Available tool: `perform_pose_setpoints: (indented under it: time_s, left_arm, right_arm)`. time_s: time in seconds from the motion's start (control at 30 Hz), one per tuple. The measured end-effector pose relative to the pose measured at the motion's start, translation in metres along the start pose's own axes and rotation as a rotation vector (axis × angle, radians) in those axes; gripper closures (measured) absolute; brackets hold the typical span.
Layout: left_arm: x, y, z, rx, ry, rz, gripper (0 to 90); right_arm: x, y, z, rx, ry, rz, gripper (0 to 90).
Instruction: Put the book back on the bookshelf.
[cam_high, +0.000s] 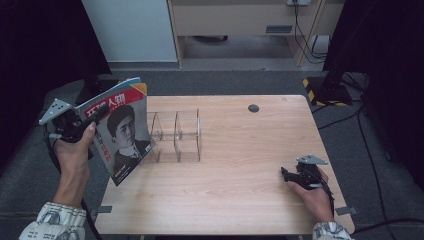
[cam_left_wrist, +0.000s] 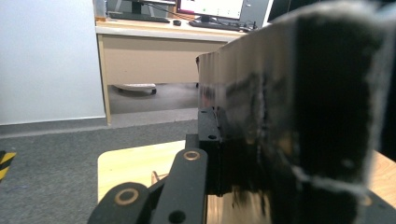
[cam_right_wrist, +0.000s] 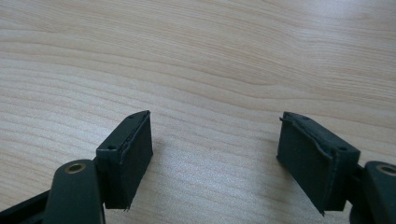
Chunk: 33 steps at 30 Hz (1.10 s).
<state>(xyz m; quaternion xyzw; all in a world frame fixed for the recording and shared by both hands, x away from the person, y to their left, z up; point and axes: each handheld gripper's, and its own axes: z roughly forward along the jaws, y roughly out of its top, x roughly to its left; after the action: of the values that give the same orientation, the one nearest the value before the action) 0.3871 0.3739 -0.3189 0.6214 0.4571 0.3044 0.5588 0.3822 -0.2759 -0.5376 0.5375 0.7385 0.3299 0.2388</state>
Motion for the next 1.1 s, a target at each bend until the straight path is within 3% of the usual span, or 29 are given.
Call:
perform_pose_setpoints:
  time_s: [0.53, 1.1]
  left_arm:
    - [0.003, 0.004, 0.011, -0.011, 0.006, 0.007, 86.5]
    - [0.008, 0.003, 0.024, -0.025, 0.029, -0.013, 86.5]
  right_arm:
    - [0.001, -0.001, -0.001, 0.000, 0.000, 0.006, 26.4]
    - [0.001, -0.002, -0.003, 0.000, 0.000, 0.006, 26.3]
